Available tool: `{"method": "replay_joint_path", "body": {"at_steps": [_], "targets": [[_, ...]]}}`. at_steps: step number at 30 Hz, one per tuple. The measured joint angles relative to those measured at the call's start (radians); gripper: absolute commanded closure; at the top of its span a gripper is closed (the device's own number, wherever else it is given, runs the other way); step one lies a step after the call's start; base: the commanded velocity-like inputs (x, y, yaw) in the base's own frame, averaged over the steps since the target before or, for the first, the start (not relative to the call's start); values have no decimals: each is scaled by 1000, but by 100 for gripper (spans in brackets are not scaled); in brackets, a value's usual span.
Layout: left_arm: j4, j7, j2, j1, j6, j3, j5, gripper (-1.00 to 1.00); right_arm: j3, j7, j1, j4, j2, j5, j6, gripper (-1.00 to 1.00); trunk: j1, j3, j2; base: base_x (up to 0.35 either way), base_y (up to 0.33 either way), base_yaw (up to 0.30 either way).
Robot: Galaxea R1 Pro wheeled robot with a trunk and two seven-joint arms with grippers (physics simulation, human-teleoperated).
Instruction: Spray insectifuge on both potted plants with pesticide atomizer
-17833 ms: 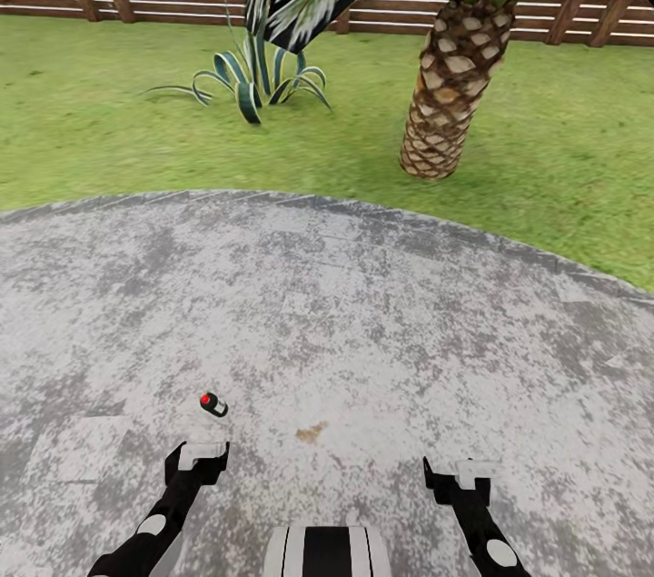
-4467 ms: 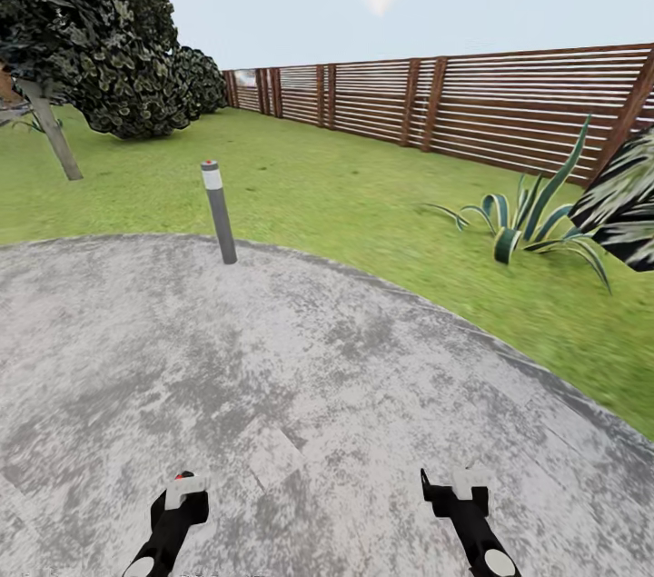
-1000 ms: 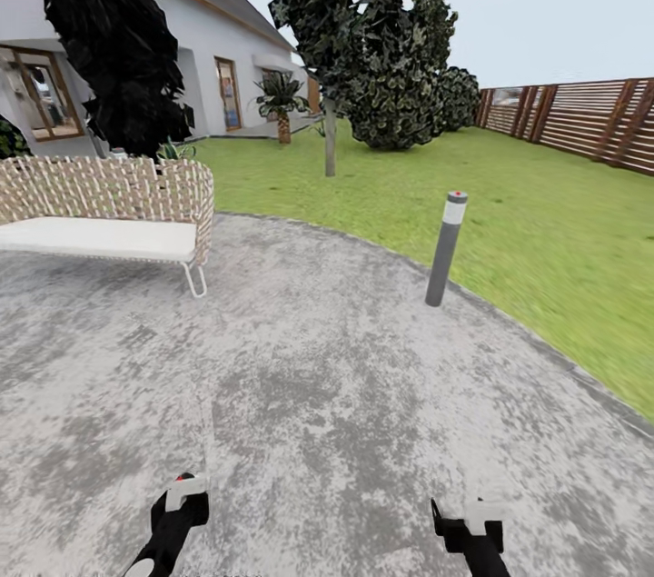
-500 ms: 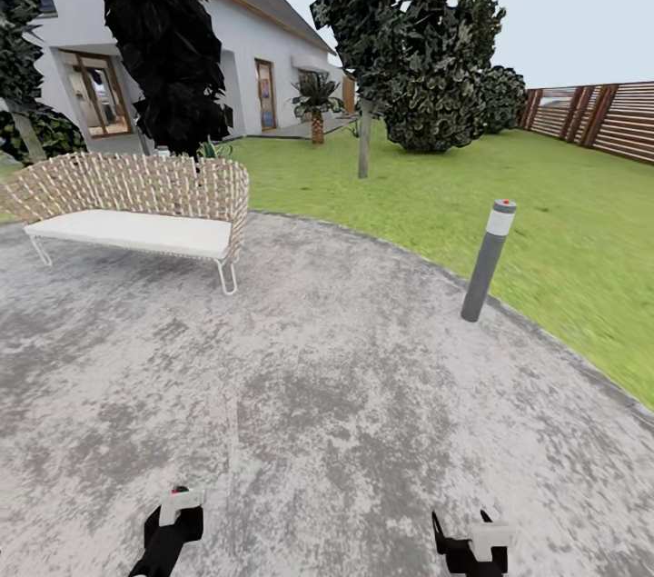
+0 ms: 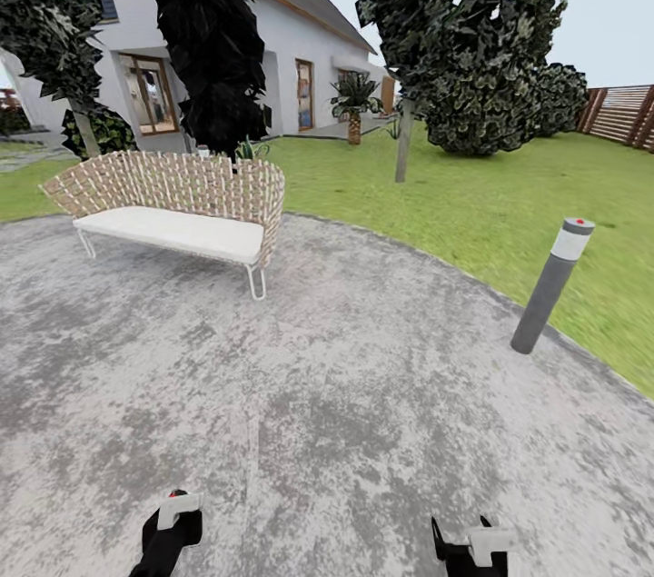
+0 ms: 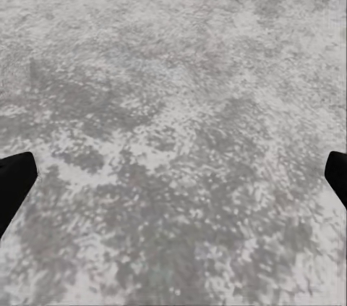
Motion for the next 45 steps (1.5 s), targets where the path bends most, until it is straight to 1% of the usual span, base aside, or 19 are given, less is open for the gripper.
{"method": "replay_joint_path", "body": {"at_steps": [35, 45], "targets": [[-2, -1, 1, 0, 1, 0, 0, 100, 0, 0, 0, 1, 3, 0, 0, -100, 0, 19, 0, 340, 0, 274], [-2, -1, 1, 0, 1, 0, 0, 100, 0, 0, 0, 1, 3, 1, 0, -100, 0, 20, 0, 340, 0, 279]]}}
